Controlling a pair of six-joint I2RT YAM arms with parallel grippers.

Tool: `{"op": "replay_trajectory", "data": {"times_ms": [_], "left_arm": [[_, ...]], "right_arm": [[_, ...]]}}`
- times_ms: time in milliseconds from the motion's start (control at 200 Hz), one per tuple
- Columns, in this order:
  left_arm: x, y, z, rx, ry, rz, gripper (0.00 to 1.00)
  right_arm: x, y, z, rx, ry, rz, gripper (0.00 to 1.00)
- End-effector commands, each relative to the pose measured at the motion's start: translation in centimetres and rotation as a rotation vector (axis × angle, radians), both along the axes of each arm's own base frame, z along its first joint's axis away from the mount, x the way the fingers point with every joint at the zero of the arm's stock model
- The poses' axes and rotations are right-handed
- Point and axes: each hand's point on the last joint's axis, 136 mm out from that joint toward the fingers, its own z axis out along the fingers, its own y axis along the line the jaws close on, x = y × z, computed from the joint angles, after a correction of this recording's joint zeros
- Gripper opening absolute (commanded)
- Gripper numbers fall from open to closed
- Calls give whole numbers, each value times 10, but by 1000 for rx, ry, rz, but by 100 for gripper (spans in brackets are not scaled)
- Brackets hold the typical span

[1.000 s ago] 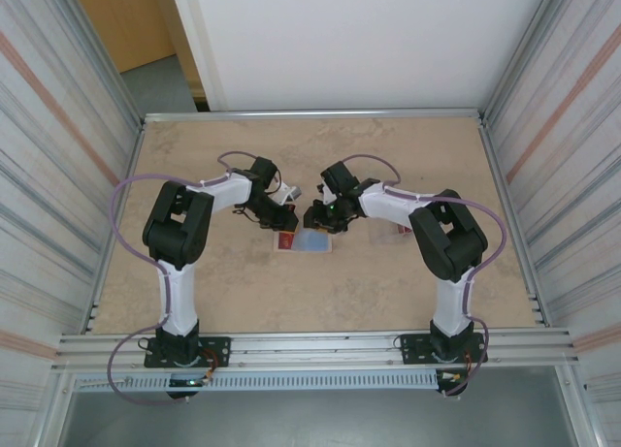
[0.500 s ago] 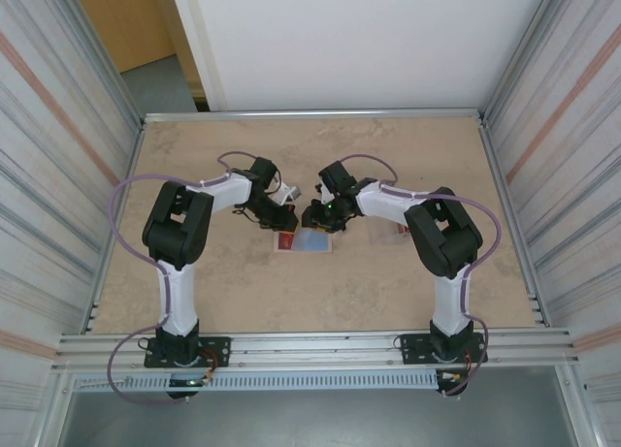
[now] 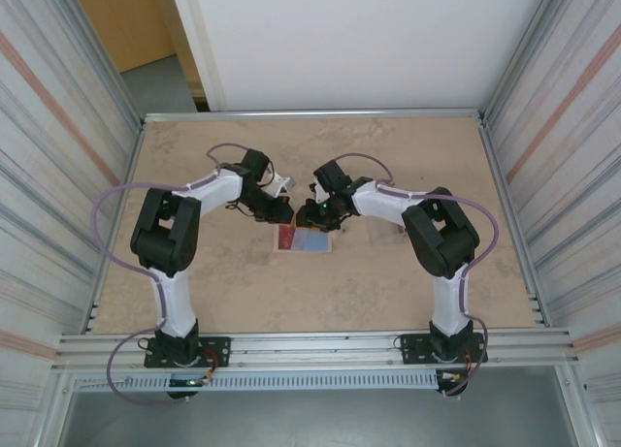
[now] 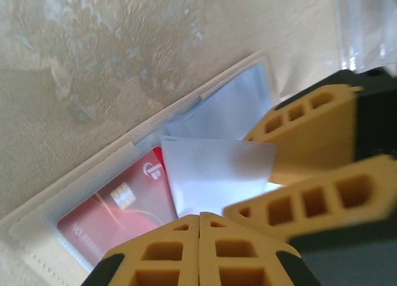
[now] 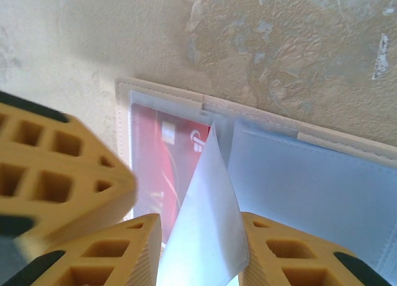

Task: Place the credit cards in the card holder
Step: Flip over the card slot in the card holder.

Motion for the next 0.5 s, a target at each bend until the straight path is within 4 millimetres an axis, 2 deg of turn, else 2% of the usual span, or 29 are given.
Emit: {"op": "replay_trajectory", "data": {"times_ms": [0,205,346,491], "left_arm": [[0,7,25,-34,-14,28,10],[10,32,42,-17,-99,78,15],[14,48,51,40,-197,75,24],[12,57,63,79,-290,50,32]], "right_arm": [[2,10,5,19,-9,26,35],[1,23,9,39,-13,48,35],[-3,37,7,58,-4,72,36],[-6,48,4,68,6,92,36]]}}
